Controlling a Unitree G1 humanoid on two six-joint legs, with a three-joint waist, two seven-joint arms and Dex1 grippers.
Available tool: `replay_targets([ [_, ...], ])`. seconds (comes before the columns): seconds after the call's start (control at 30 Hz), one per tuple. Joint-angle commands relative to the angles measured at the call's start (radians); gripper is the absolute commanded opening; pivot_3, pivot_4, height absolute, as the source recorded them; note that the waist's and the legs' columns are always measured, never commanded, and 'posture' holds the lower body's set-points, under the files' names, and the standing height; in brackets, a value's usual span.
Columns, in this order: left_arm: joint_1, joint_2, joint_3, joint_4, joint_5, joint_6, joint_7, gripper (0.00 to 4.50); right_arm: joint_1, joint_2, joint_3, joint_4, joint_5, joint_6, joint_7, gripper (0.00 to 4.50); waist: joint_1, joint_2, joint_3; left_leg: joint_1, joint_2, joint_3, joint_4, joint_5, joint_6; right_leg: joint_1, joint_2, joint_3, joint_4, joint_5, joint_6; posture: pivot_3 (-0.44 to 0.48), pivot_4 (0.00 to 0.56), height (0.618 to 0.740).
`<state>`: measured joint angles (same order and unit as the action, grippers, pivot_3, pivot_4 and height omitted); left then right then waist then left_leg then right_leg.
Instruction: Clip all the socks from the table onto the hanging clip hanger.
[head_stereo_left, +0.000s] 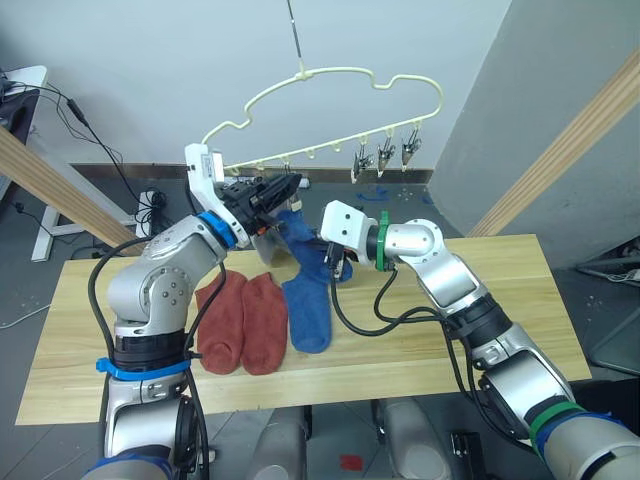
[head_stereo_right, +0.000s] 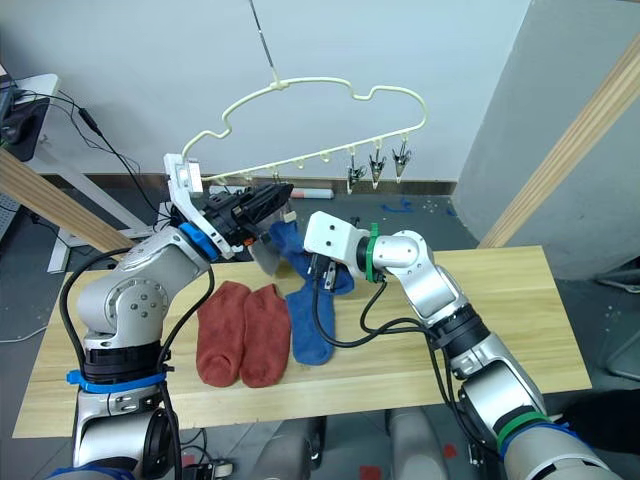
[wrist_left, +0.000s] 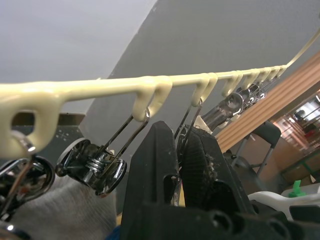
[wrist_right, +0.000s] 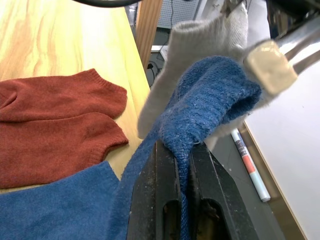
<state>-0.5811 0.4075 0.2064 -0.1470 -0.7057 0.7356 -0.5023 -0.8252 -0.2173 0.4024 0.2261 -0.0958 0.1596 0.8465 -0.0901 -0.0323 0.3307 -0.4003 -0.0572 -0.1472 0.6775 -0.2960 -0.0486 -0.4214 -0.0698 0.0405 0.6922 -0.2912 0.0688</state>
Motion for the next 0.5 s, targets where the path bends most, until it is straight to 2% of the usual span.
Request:
replay_targets([
  [0.03, 0.026, 0.007, 0.007, -0.020, -0.014, 0.023, 0.005, 0.17, -0.028, 0.009, -0.009, -0.021, 0.009, -0.028, 0.009, 0.00, 0.000, 0.000, 0.000, 0.000, 0.000, 0.000, 0.000, 0.000, 0.000, 0.000, 0.000, 0.000, 0.000, 0.000, 0.000, -0.103, 0.328, 0.740],
  [0.23, 0.033, 0.004, -0.001, -0.026, -0.021, 0.027, 0.007, 0.17, -0.057, 0.014, -0.009, 0.002, 0.002, -0.049, 0.002, 0.00, 0.000, 0.000, 0.000, 0.000, 0.000, 0.000, 0.000, 0.000, 0.000, 0.000, 0.000, 0.000, 0.000, 0.000, 0.000, -0.102, 0.327, 0.740],
  [0.5, 0.053, 0.013, 0.001, -0.040, -0.022, 0.030, 0.006, 0.17, -0.075, 0.003, -0.029, -0.049, 0.007, -0.056, -0.010, 0.00, 0.000, 0.000, 0.000, 0.000, 0.000, 0.000, 0.000, 0.000, 0.000, 0.000, 0.000, 0.000, 0.000, 0.000, 0.000, -0.104, 0.327, 0.740],
])
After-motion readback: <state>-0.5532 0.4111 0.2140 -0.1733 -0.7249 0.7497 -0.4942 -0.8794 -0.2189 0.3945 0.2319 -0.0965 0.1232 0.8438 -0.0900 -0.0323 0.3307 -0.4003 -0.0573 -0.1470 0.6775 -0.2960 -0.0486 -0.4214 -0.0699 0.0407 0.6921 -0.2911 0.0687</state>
